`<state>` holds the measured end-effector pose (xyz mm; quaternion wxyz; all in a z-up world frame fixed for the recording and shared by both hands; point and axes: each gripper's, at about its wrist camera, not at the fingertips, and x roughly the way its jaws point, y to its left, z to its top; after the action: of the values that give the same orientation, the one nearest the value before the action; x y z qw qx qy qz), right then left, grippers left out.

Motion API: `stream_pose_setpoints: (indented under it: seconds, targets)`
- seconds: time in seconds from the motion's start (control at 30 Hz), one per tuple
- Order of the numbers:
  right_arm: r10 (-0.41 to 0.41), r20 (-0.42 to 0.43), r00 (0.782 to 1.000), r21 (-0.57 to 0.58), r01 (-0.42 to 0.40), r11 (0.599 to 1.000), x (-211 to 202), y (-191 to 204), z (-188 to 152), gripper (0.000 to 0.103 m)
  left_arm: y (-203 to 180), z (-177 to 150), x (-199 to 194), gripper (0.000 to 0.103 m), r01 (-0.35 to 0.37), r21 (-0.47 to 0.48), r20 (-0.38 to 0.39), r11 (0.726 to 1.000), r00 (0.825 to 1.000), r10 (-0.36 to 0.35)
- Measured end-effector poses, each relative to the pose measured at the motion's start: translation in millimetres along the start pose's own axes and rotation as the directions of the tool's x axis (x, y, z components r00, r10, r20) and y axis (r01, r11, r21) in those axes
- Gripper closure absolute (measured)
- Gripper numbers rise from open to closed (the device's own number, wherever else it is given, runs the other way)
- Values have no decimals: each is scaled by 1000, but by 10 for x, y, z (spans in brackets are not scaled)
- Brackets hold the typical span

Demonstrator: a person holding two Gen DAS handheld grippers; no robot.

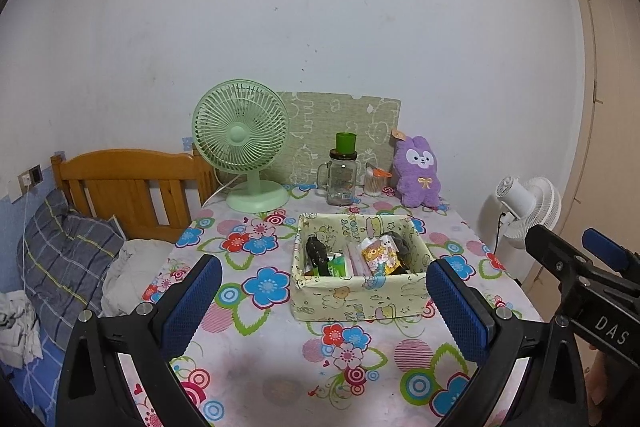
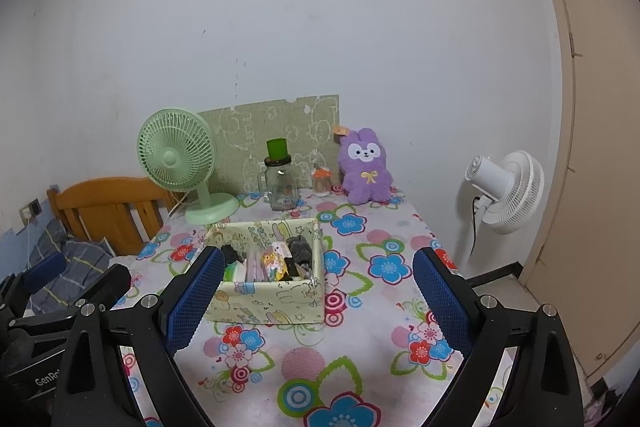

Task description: Organize soft objects

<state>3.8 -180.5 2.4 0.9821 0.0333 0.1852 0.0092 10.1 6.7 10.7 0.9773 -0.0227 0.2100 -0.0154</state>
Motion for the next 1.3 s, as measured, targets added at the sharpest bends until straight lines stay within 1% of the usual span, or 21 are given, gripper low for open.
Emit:
stream_pose_setpoints:
  seconds: [0.17, 0.33, 0.57, 1.3]
  targets:
    - [7, -13, 1000, 4, -7, 1000, 30, -14, 3, 6, -4, -2, 5, 0, -1, -3, 0, 1000, 1000, 1]
    - [5, -9, 1000, -6, -5, 1000, 17, -5, -1, 6, 1, -3, 28, 0, -6, -9, -12, 1000, 1000, 6]
    - [3, -3, 1000, 2, -3, 1000, 8, -20, -6, 6, 3, -3, 12, 0, -15, -9, -7, 1000, 1000, 15]
    - [4, -6, 1000, 1, -4, 1000, 14, -32, -5, 6, -6, 6, -10, 0, -5, -5, 1, 1000, 1000, 5]
